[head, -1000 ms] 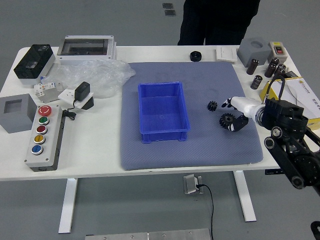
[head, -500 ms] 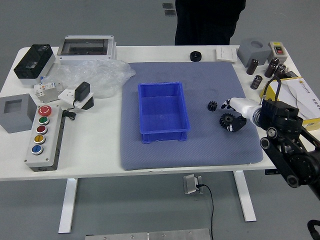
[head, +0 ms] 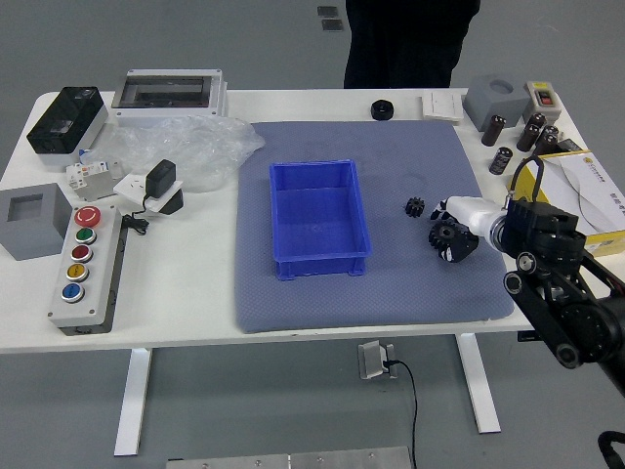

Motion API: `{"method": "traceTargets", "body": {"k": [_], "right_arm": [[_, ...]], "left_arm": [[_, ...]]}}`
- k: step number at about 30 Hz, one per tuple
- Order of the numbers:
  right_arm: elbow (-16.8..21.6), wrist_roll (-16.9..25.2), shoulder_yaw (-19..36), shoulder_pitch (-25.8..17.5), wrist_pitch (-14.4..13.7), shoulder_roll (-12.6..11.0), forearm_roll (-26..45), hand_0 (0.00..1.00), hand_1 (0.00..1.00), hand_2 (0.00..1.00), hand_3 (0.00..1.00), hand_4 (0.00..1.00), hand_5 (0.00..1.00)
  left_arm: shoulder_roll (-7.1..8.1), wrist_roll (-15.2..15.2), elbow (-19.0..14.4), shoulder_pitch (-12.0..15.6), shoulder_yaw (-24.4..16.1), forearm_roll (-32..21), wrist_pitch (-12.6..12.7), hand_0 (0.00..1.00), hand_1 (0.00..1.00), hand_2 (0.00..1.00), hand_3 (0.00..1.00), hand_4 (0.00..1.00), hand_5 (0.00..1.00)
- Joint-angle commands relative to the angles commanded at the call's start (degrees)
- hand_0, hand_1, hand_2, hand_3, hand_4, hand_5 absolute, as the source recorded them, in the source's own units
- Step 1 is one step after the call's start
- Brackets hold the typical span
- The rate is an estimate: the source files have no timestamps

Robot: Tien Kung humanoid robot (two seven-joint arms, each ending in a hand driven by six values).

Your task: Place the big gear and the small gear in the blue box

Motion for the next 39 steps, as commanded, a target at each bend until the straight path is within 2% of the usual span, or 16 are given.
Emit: {"method": "traceTargets", "body": {"k": [26, 27, 32, 33, 38, 39], "right_arm": [[-1.59, -0.49, -0.57, 0.34, -2.54, 0.68, -1.03, 0.806, 0.737, 0.765, 0.719, 0.720, 0.107], [-1.62, -0.52, -0.59, 0.36, -2.69, 0.71, -1.07, 0.779, 0.694, 0.718, 0.668, 0.697, 0.111], [-1.76, -0.59, -0.65, 0.43, -3.44, 0.77, -1.33, 0.779, 0.694, 0.718, 0.668, 0.697, 0.111], [-1.78, -0.58, -0.65, 0.44, -3.57, 0.78, -1.39, 0.756, 0.623, 0.646, 0.622, 0.666, 0.109], [-1.98, -0.54, -0.60, 0.48, -4.05, 0.81, -1.68, 0.756, 0.623, 0.646, 0.622, 0.666, 0.109], [-2.03, -0.53, -0.61, 0.47, -4.12, 0.82, -1.71, 0.740, 0.585, 0.583, 0.582, 0.648, 0.117]], "left_arm": [[-0.06, -0.11, 0.00, -0.11, -0.10, 0.06, 0.04, 0.794, 0.764, 0.749, 0.686, 0.456, 0.177], [-0.08, -0.12, 0.00, -0.12, -0.09, 0.04, 0.04, 0.794, 0.763, 0.752, 0.686, 0.456, 0.177], [-0.13, -0.10, 0.00, -0.12, -0.16, 0.08, 0.04, 0.794, 0.763, 0.752, 0.686, 0.456, 0.177], [-0.13, -0.09, 0.00, -0.11, -0.19, 0.11, 0.04, 0.794, 0.764, 0.750, 0.686, 0.456, 0.177], [-0.14, -0.09, 0.00, -0.15, -0.21, 0.08, 0.06, 0.794, 0.764, 0.750, 0.686, 0.456, 0.177], [-0.15, -0.09, 0.00, -0.15, -0.20, 0.07, 0.06, 0.794, 0.764, 0.749, 0.687, 0.457, 0.177]]}}
